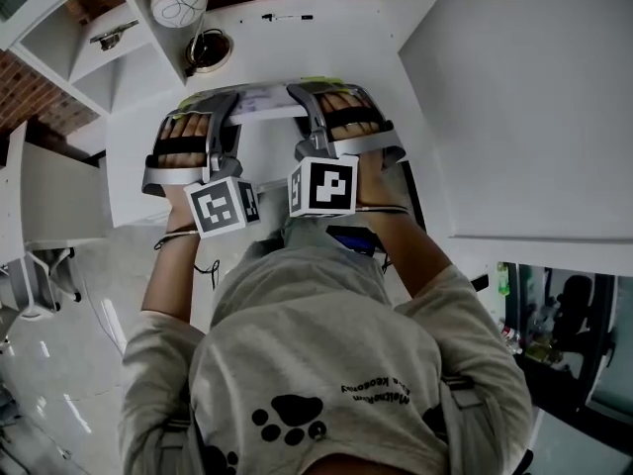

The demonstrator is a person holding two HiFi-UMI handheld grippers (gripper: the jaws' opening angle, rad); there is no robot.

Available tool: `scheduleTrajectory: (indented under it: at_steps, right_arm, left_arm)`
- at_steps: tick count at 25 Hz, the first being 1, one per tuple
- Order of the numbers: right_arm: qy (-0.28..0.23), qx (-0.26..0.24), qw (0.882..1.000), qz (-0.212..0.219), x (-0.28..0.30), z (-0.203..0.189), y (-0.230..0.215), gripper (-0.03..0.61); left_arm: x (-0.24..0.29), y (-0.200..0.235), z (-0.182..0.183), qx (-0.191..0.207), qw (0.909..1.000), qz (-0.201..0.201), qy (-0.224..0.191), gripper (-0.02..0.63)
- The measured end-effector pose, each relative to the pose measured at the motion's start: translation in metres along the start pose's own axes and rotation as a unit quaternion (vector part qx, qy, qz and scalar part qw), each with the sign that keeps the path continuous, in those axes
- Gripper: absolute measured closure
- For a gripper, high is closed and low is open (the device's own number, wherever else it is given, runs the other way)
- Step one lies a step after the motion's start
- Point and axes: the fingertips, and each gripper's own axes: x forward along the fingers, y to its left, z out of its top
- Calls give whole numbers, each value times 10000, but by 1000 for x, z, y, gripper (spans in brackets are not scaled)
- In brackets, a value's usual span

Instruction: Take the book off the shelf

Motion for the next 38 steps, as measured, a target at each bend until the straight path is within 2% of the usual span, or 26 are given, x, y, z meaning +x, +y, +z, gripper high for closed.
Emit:
scheduleTrajectory:
  at_steps: [9,20,27,34,38]
  right_arm:
    - [-32,11,9998,198,-4,0,46,497]
    - [-101,137,9983,553,35,-24,112,495]
    - [-57,120,9954,950,55,-37,148,495]
    - [-96,108,9894,1442,70,-48,194,495]
    - [-69,141,9857,1677,77,-53,212,499]
  left_arm:
    - [-9,-46,-5,-192,9995,-253,85,520]
    - [26,-116,-14,-425,9956,-786,293,522]
    - [46,-156,-18,-708,9891,-1229,402,522]
    - [56,-202,-22,-847,9807,-1672,555,525]
    - [62,-221,-25,-800,9768,-1893,605,531]
